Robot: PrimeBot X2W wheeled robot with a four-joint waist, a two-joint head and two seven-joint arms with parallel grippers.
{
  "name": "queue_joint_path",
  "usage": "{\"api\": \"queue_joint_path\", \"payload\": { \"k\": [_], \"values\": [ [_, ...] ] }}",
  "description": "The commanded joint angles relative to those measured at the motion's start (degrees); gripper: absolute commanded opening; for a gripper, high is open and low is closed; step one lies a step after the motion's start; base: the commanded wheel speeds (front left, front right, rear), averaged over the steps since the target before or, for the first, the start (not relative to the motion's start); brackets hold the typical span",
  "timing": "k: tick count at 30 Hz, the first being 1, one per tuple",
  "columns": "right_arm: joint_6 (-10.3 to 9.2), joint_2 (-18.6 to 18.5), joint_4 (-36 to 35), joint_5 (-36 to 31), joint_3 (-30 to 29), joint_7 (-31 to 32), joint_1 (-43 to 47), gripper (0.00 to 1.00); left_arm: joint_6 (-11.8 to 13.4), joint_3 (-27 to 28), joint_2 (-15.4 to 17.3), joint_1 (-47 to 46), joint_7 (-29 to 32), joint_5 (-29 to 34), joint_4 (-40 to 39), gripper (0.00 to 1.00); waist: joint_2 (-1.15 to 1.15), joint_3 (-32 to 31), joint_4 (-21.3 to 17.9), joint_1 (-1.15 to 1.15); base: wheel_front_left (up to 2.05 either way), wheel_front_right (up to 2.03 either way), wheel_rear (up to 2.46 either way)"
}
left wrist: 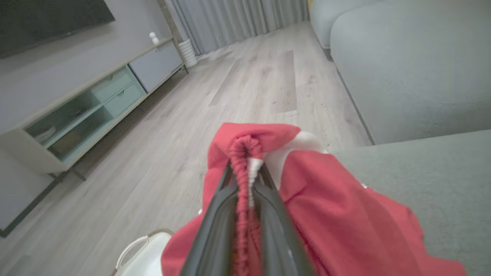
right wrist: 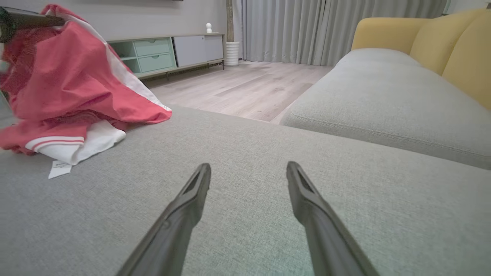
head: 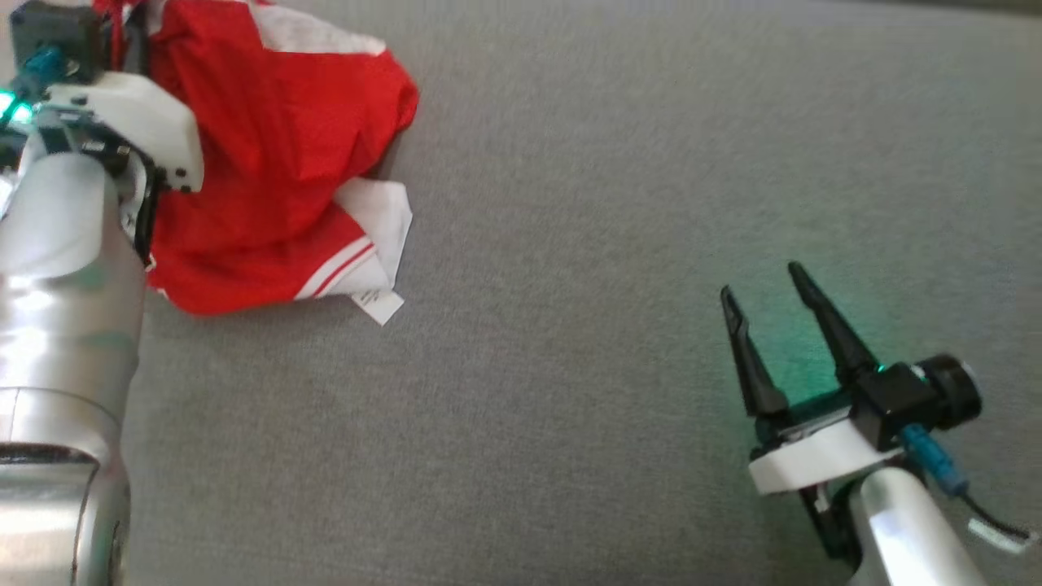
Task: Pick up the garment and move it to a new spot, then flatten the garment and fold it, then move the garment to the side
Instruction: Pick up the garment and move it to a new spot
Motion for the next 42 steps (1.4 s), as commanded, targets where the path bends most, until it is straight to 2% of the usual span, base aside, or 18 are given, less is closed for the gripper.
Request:
{"api": "queue_joint_path", "payload": {
  "k": [1, 7, 13, 17, 21, 26, 30, 33, 35, 38, 39, 42],
  "values": [
    [0.42, 0.8, -1.2, 0.6, 1.5, -0.6, 1.0, 1.00, -0.3, 0.2, 3.2, -3.2, -0.8, 0.6, -2.3, 0.00, 0.00, -4.7, -2.5, 0.01, 0.00, 0.00, 0.00],
    [0.42, 2.4, -0.6, 1.4, 1.3, -0.6, 2.9, 1.00, -2.3, -3.0, 1.8, -5.7, -0.7, 1.3, -5.2, 0.00, 0.00, -10.1, -6.5, 0.01, 0.00, 0.00, 0.00],
    [0.42, 3.2, -0.6, 1.9, 1.4, -0.6, 4.9, 1.00, -3.2, -7.3, -0.7, -6.8, 1.1, 0.2, -10.1, 0.00, 0.00, -15.0, -13.6, 0.01, 0.00, 0.00, 0.00],
    [0.42, 3.3, -1.0, 3.0, 1.8, -0.6, 5.8, 1.00, -3.3, -11.8, -2.5, -6.1, 3.0, -3.6, -14.5, 0.00, 0.00, -16.6, -19.0, 0.01, 0.00, 0.00, 0.00],
    [0.42, 3.3, -1.4, 4.4, 2.9, -0.6, 6.0, 1.00, -3.3, -16.2, -2.7, -4.4, 4.6, -8.5, -18.9, 0.00, 0.00, -17.1, -24.4, 0.01, 0.00, 0.00, 0.00],
    [0.42, 3.3, -1.8, 5.6, 3.9, -0.6, 5.5, 1.00, -3.3, -21.9, -4.4, 1.5, 6.4, -13.4, -21.5, 0.00, 0.00, -16.2, -30.4, 0.01, 0.00, 0.00, 0.00],
    [0.42, 3.3, -2.2, 6.4, 5.0, -0.6, 4.8, 1.00, -3.3, -29.2, -6.1, 8.7, 7.4, -16.8, -21.1, 0.00, 0.00, -13.6, -32.9, 0.01, 0.00, 0.00, 0.00],
    [0.42, 3.3, -1.9, 7.8, 5.7, -0.6, 4.2, 1.00, -3.3, -32.6, -7.1, 14.3, 3.6, -18.8, -19.6, 0.00, 0.00, -11.8, -34.0, 0.01, 0.00, 0.00, 0.00],
    [0.42, 3.3, -1.8, 8.3, 6.1, -0.6, 3.6, 1.00, -3.2, -32.9, -7.4, 17.2, 0.3, -19.4, -17.3, 0.00, 0.00, -10.6, -34.1, 0.01, 0.00, 0.00, 0.00],
    [0.42, 3.3, -1.6, 8.4, 5.9, -0.6, 3.0, 1.00, -1.5, -32.2, -8.5, 20.5, -4.0, -20.5, -13.5, 0.00, 0.00, -9.6, -33.4, 0.01, 0.00, 0.00, 0.00],
    [0.42, 3.3, -1.5, 8.2, 5.8, -0.6, 3.0, 1.00, -0.8, -31.8, -8.9, 21.2, -5.0, -21.1, -12.3, 1.00, 0.00, -9.6, -32.8, 0.01, 0.00, 0.00, 0.00],
    [0.42, 3.3, -1.1, 7.6, 4.9, -0.6, 3.1, 1.00, 0.8, -31.4, -10.0, 22.3, -7.4, -21.8, -11.1, 1.00, 0.00, -10.0, -30.2, 0.01, 0.00, 0.00, 0.00]
  ]
}}
